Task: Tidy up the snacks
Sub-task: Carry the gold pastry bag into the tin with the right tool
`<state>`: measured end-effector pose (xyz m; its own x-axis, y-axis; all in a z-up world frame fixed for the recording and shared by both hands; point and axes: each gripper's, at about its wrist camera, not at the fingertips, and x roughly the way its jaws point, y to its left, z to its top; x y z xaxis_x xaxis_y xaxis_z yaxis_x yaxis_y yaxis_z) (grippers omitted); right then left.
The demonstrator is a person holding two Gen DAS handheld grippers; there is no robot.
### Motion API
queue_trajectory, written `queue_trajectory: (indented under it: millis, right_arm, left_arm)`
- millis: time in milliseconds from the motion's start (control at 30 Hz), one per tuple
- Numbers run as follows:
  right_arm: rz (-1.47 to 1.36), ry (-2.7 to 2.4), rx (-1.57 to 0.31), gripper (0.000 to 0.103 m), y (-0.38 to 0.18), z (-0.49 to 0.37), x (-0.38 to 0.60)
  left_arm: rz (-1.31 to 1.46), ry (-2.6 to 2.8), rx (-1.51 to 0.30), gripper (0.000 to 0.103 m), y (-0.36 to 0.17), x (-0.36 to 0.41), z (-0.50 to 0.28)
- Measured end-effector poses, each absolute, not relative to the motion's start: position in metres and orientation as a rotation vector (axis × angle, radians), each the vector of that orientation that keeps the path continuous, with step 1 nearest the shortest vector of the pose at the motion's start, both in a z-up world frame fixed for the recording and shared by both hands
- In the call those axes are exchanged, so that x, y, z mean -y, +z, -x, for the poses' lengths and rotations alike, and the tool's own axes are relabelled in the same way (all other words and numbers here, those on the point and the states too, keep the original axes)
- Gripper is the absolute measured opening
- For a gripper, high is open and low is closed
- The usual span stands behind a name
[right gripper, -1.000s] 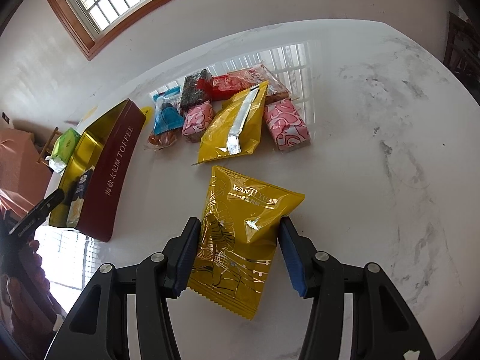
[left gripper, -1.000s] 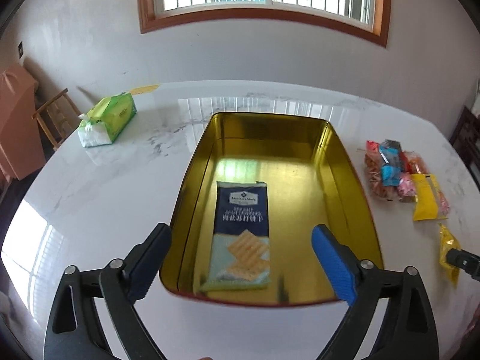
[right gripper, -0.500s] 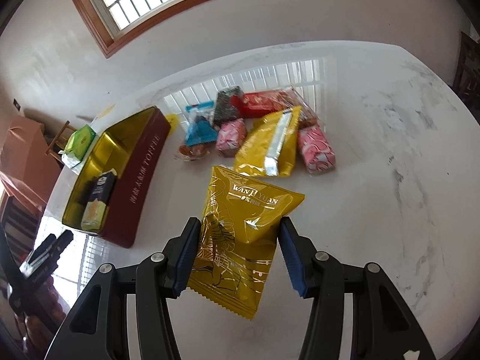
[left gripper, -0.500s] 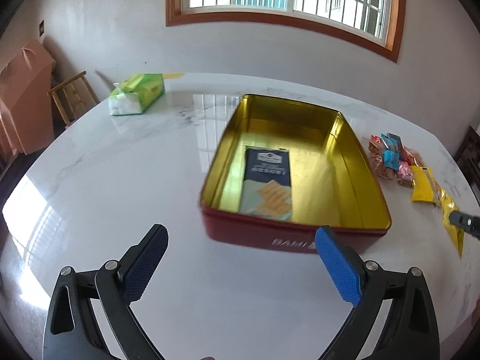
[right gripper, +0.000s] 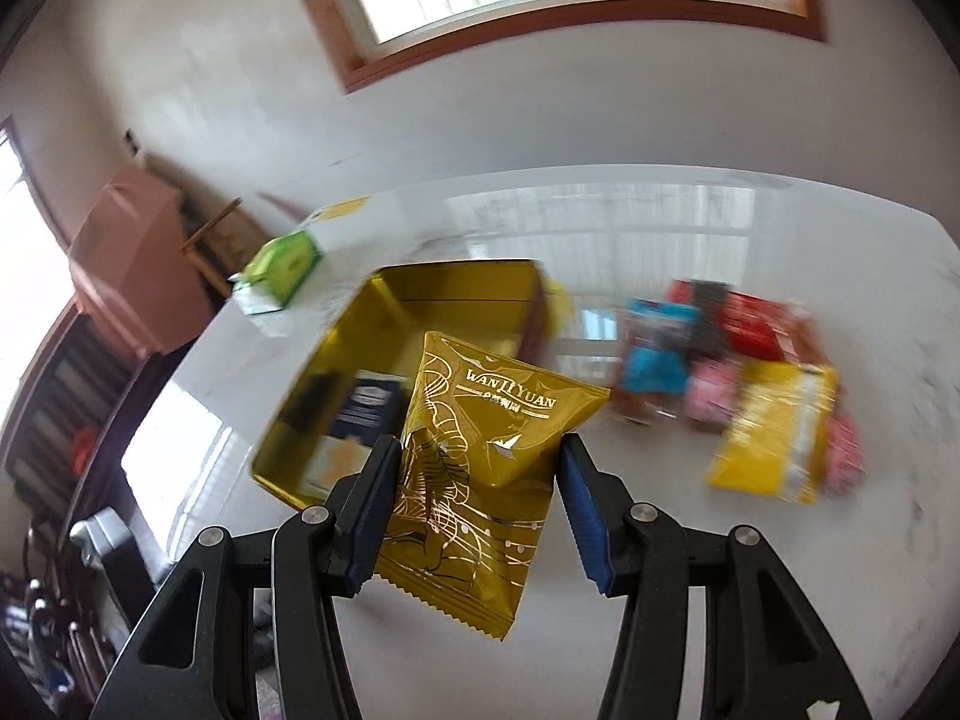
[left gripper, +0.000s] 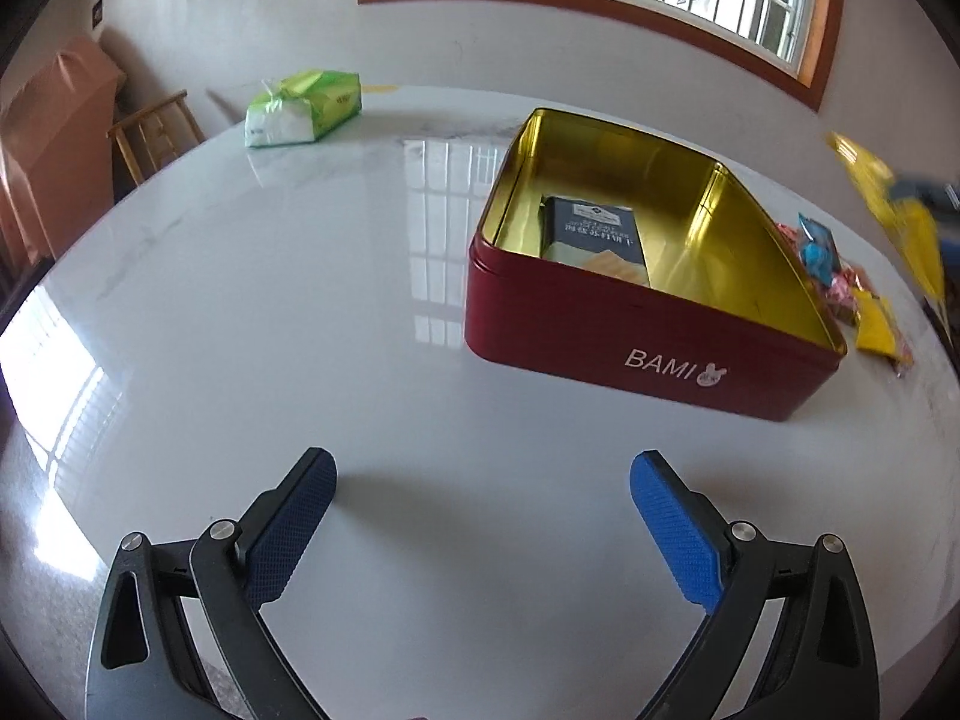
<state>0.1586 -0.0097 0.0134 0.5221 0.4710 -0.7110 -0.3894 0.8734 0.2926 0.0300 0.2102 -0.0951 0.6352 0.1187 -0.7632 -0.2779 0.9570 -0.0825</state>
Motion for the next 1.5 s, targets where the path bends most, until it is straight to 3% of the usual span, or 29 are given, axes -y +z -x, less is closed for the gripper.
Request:
queue_trajectory:
  millis: [300,933,1500]
  right_arm:
    - [-0.008,0.569,-0.940,0.050,-0.011,-0.187,-0.059]
    - [0.131,0.546,-0.988,0.050,-0.061,-0.210,-0.098]
    - [0.157,0.528,-0.930,0.053,-0.061,-0.205,-0.104]
  left_arm:
    - [0.136,0.236,-0.843,0.103,-0.100,-0.199,-0.028]
    - [0.147,0.268,-0.832,0.103,-0.101,-0.198,-0.023]
    - [0.140,0.262,-0.803,0.103,-0.101,-0.196,-0.016]
